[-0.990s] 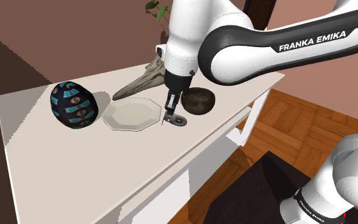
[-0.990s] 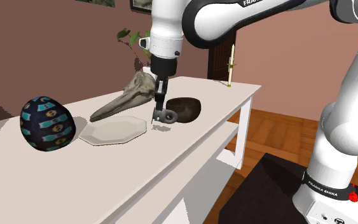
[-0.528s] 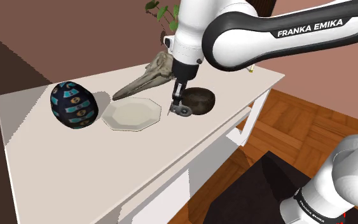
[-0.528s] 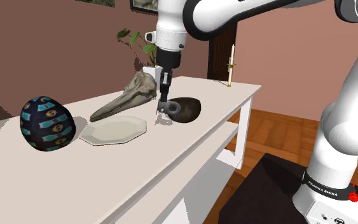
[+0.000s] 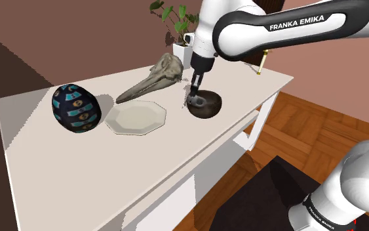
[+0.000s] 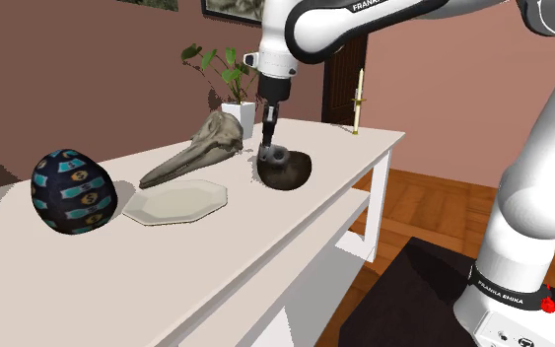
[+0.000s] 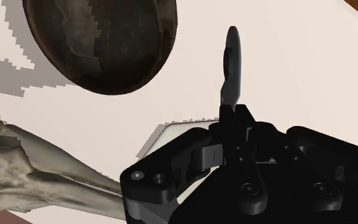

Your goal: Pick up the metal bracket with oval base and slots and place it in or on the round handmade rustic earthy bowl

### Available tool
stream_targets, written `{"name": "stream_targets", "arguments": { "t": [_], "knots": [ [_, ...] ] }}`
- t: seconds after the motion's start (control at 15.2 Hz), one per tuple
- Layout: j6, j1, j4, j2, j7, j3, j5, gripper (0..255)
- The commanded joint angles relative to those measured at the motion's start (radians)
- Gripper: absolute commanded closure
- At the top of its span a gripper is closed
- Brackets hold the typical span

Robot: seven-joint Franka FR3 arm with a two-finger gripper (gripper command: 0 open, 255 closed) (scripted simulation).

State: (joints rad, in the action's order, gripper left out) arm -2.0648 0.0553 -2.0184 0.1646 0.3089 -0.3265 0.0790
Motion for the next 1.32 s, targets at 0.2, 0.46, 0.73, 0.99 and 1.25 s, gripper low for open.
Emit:
{"name": "stream_targets", "arguments": {
  "t": [0.2,0.46,0.73,0.99,1.25],
  "knots": [
    [-0.009,-0.048,0.044,-0.044,0.116,0.065,-0.002,255],
    [-0.012,-0.087,0.091,-0.089,0.205,0.114,-0.006,255],
    [-0.037,-0.114,0.111,-0.132,0.263,0.145,-0.009,255],
    [-0.090,-0.114,0.067,-0.140,0.258,0.145,-0.005,255],
    [-0.142,-0.114,0.025,-0.151,0.252,0.145,0.000,255]
  ]
}}
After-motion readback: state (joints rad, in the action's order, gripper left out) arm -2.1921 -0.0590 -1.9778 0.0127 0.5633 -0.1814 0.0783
